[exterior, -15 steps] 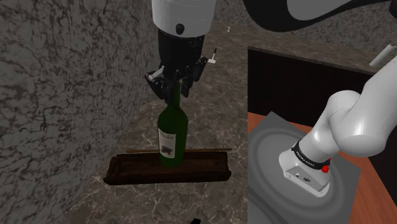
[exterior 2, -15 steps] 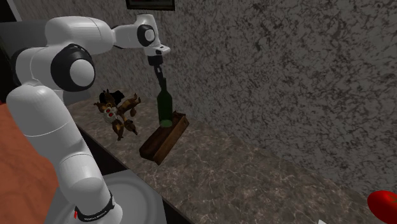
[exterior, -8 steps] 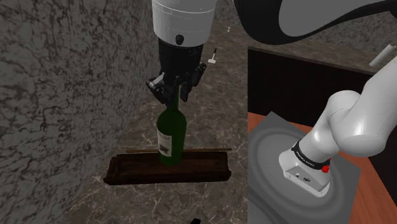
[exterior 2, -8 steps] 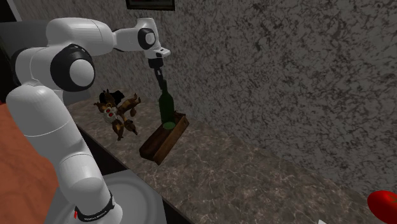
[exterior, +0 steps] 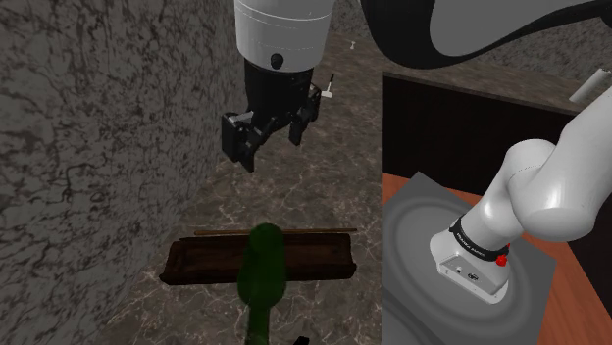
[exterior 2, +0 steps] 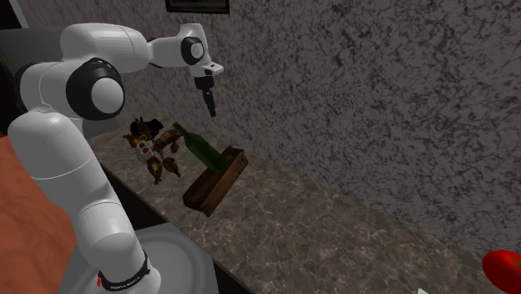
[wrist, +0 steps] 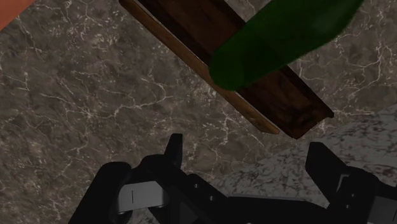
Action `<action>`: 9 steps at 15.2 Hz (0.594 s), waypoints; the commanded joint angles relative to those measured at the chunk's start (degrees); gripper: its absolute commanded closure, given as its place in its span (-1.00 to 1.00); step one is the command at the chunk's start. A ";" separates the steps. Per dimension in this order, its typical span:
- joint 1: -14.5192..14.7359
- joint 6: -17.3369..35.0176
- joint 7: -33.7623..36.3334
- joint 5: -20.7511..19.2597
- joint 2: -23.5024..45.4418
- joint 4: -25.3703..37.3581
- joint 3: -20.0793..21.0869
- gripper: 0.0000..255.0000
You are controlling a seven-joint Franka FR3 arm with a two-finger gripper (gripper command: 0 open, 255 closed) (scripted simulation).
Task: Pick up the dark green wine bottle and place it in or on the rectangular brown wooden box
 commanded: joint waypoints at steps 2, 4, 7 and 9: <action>0.15 -3.88 -0.01 -0.01 0.13 3.97 0.17 -1.00; 0.33 -7.43 0.10 -0.20 0.58 7.88 0.40 -1.00; 0.33 -7.43 0.10 -0.20 0.57 7.88 0.40 -1.00; 0.33 -7.43 0.10 -0.20 0.58 7.88 0.40 -1.00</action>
